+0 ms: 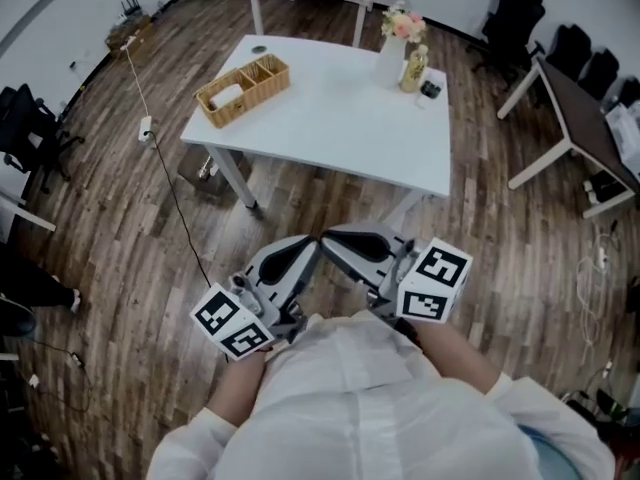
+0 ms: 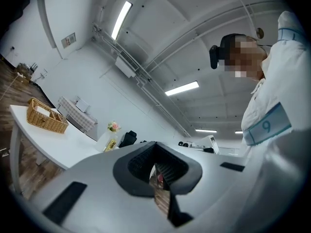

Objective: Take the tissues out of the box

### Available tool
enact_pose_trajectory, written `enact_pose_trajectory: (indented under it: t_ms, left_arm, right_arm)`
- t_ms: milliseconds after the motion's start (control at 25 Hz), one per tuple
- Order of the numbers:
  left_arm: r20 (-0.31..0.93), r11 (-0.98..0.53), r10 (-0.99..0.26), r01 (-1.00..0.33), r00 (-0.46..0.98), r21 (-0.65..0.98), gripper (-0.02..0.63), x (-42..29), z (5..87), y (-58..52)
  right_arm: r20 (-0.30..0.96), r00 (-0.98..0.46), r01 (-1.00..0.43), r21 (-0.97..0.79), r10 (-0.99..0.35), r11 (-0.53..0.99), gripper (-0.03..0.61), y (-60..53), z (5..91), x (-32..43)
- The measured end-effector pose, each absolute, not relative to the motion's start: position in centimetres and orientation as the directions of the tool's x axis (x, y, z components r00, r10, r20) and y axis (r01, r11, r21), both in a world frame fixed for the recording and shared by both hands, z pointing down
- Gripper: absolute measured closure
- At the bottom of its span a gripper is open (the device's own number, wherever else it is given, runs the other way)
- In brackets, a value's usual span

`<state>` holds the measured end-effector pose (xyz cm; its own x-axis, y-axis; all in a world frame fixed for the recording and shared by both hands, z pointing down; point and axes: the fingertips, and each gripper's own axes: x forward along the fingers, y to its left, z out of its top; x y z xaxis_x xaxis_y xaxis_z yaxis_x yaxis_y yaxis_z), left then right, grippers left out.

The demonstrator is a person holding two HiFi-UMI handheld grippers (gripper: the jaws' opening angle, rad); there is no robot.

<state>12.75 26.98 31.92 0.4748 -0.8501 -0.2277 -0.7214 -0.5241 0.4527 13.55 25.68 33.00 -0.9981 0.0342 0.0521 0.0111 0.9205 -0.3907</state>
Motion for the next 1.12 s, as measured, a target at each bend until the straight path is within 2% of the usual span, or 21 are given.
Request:
enact_pose_trajectory:
  t_ms: [440,1120]
  left_arm:
    - [-0.185,-0.576,-0.807,-0.675,0.561,0.462,0.612,14.5,32.2,26.5]
    - [-0.157,-0.582,-0.795,-0.663,0.587,0.471,0.612,14.5,32.9,24.9]
  right_arm:
    - [0.072,-0.995,0.031,-0.478,0.074,0.878,0.543,25.0,33.5,14.7]
    - [0.118,-0.989,0.024,-0.48,0.092,0.877,0.543,23.3,34.2,14.4]
